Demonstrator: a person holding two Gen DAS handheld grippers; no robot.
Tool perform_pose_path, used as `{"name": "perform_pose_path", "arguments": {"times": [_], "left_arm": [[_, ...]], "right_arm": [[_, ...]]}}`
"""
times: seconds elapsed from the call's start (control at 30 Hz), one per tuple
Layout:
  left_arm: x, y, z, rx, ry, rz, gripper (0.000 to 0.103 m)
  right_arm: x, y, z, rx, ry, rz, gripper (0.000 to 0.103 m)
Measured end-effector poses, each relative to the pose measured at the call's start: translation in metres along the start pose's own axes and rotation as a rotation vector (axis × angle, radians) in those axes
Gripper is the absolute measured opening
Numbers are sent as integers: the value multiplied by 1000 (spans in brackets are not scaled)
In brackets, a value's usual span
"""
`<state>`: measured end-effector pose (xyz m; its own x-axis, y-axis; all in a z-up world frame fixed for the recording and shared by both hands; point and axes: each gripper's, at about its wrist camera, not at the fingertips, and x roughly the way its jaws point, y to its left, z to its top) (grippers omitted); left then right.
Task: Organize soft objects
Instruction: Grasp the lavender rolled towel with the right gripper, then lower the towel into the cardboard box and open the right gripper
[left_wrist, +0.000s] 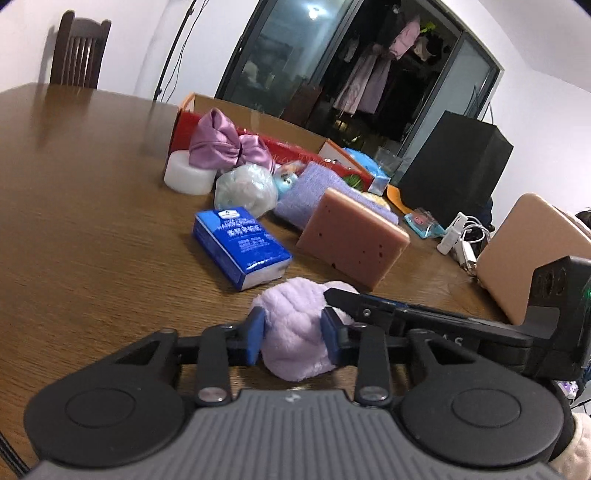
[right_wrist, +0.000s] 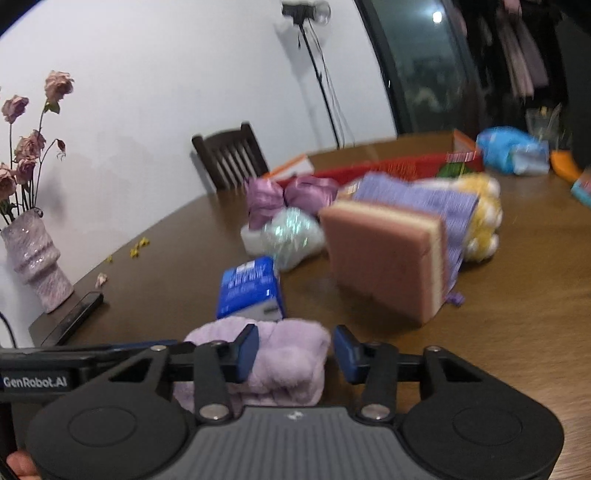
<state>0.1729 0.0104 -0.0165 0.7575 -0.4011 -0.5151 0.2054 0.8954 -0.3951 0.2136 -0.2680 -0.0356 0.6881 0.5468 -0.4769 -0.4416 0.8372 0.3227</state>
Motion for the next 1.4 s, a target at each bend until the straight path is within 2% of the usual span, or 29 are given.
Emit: {"name": "perform_pose_path", "arguments": {"times": [0.07,0.13,0.2,0.27,0.37,0.47,0.57,0.7,0.73,0.8,0.87,0.9,0.93,1.0,1.07,1.1,1.13,1.2,1.33,1.4], "left_arm": [[3,-3,4,8,-1,-10,28],[2,-7,11,-1,-4,-21,25],[-3,-11,29,6,-34,-50,23],[-9,-15,57,28,-96,-90,23],[0,-14,124,61,-167,-134,22],[35,-3,196,84,-200,-150,22],[95,18,259,79,-159,-92,21],[188,54,321,59,-59,17,19],[209,65,333,40,-21,48,19],[246,77,345,80,28,102,17],[275,84,350,127,68,155,18],[288,88,351,157,96,174,21],[299,92,352,161,106,211,27],[310,99,352,174,109,259,41],[305,99,353,175,82,262,44],[295,98,353,177,76,252,45],[286,96,355,180,73,248,46],[270,89,357,190,69,264,51],[227,66,370,211,34,283,65],[196,50,371,217,35,294,82]], "right_arm": [[2,-5,0,30,16,27,32],[2,-6,0,37,25,52,19],[-2,0,4,19,17,47,17],[-12,8,18,-14,-30,50,17],[-17,8,66,-63,-125,61,17],[6,-3,142,-92,-167,91,17],[56,-19,212,-114,-141,75,17],[165,-49,290,-93,3,44,17],[191,-57,300,-86,36,26,17],[248,-71,314,-34,128,21,17],[290,-85,319,18,184,4,17],[310,-88,319,24,223,1,18],[322,-90,319,26,235,-19,25],[343,-92,318,14,221,-66,36],[352,-98,316,31,243,-79,37],[351,-102,315,53,247,-67,43],[346,-105,313,73,250,-53,47],[329,-105,313,78,252,-50,47],[273,-96,325,17,187,-75,57],[235,-94,335,-2,151,-84,63]]}}
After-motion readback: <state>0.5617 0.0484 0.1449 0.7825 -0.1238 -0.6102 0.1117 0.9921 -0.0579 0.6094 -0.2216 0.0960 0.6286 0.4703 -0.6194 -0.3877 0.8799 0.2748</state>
